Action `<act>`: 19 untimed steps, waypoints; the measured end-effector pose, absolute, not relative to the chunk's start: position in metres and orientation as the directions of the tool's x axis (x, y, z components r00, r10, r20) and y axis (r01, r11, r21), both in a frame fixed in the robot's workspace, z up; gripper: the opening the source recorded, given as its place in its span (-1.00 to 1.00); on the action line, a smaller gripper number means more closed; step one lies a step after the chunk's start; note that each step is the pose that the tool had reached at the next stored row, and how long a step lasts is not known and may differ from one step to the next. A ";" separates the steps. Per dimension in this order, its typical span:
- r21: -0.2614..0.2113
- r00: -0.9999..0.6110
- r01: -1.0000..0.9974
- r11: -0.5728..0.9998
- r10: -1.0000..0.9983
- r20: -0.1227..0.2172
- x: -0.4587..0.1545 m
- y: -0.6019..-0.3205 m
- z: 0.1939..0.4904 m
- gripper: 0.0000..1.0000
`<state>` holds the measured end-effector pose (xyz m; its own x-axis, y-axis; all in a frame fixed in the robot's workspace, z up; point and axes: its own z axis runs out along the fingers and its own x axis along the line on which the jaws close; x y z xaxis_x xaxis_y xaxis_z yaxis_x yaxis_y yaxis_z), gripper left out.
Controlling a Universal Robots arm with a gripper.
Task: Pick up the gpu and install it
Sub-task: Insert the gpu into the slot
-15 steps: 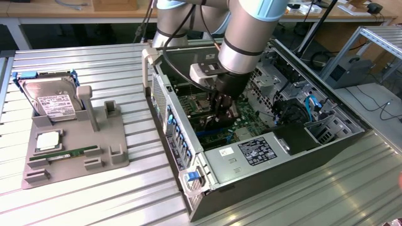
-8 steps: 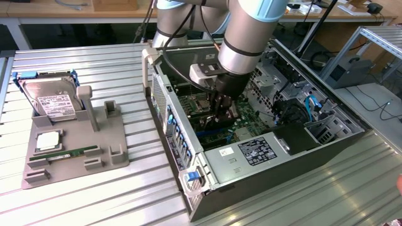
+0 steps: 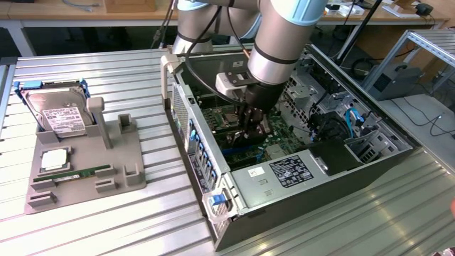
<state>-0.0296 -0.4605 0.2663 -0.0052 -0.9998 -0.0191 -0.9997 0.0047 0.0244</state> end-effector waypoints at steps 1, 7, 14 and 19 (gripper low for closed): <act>0.024 -0.005 -1.000 0.005 -1.000 -0.019 -0.029 -0.461 0.266 -0.47; 0.025 -0.006 -1.000 0.005 -1.000 -0.019 -0.031 -0.460 0.264 -0.47; 0.025 -0.008 -1.000 0.007 -1.000 -0.021 -0.033 -0.456 0.262 -0.47; 0.025 -0.008 -1.000 0.007 -1.000 -0.022 -0.033 -0.456 0.261 -0.47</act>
<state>-0.0329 -0.4563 0.2606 -0.0077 -0.9997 -0.0219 -0.9997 0.0071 0.0245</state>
